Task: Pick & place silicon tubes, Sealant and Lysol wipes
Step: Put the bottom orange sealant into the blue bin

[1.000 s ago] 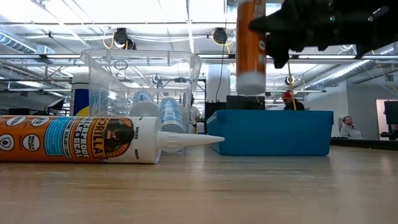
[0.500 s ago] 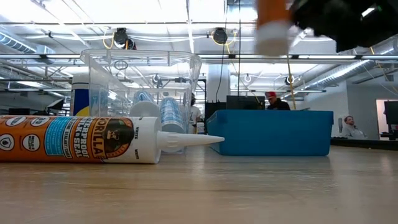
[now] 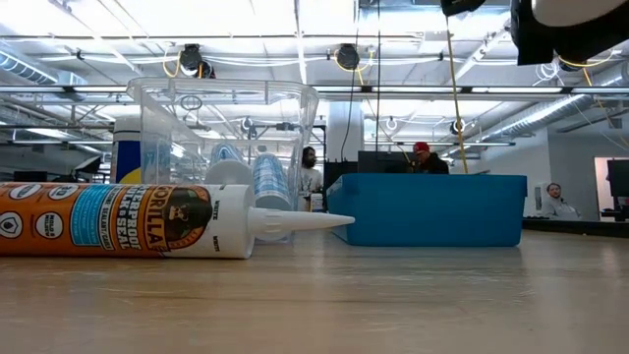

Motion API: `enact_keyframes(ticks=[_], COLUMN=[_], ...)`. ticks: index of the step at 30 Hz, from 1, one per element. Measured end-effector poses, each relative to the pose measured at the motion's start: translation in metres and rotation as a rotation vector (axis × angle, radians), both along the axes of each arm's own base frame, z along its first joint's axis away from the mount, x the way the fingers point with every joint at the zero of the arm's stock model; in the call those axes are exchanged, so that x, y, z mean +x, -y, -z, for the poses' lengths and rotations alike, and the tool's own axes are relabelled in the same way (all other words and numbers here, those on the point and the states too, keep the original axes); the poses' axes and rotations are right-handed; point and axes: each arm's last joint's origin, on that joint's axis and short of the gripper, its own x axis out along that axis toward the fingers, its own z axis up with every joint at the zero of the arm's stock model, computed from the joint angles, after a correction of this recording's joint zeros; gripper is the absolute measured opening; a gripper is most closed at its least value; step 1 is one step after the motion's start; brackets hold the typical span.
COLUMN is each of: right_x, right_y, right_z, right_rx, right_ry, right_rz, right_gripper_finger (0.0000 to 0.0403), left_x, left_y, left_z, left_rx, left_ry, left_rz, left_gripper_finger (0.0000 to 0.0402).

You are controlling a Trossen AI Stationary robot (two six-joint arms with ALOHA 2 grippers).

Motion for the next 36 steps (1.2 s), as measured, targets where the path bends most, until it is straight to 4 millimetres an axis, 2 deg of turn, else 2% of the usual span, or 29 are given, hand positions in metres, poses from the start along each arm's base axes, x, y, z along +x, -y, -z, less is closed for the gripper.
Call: enact_keyframes(ticks=[5,13,19,22,26,30,32,36], right_x=[0.003,0.011,0.015,0.024,0.038,0.044,0.044,0.042], right_y=[-0.007,-0.005,0.002,0.006,0.015,0.025,0.029,0.032], right_z=[0.004,0.006,0.005,-0.007,-0.034,-0.059,-0.063,-0.054], right_rx=[-0.031,0.013,0.042,0.014,-0.080,-0.182,-0.218,-0.250], right_ry=[0.027,-0.006,-0.053,-0.092,-0.154,-0.234,-0.265,-0.346], right_rz=[0.087,0.548,0.717,0.744,0.801,0.958,1.042,1.231], right_gripper_finger=[0.0184,0.0184,0.0184,0.0184,0.0184,0.0184,0.0184,0.0184], left_x=[0.000,0.000,0.000,0.000,0.000,0.000,0.000,0.000], left_y=[0.000,0.000,0.000,0.000,0.000,0.000,0.000,0.000], left_z=[0.000,0.000,0.000,0.000,0.000,0.000,0.000,0.000], left_rx=[0.000,0.000,0.000,0.000,0.000,0.000,0.000,0.000], left_ry=[0.000,0.000,0.000,0.000,0.000,-0.001,0.000,-0.001], left_rz=[0.000,0.000,0.000,0.000,0.000,0.000,0.000,0.000], left_gripper_finger=[0.0254,0.0253,0.0253,0.0253,0.0253,0.0253,0.0253,0.0253])
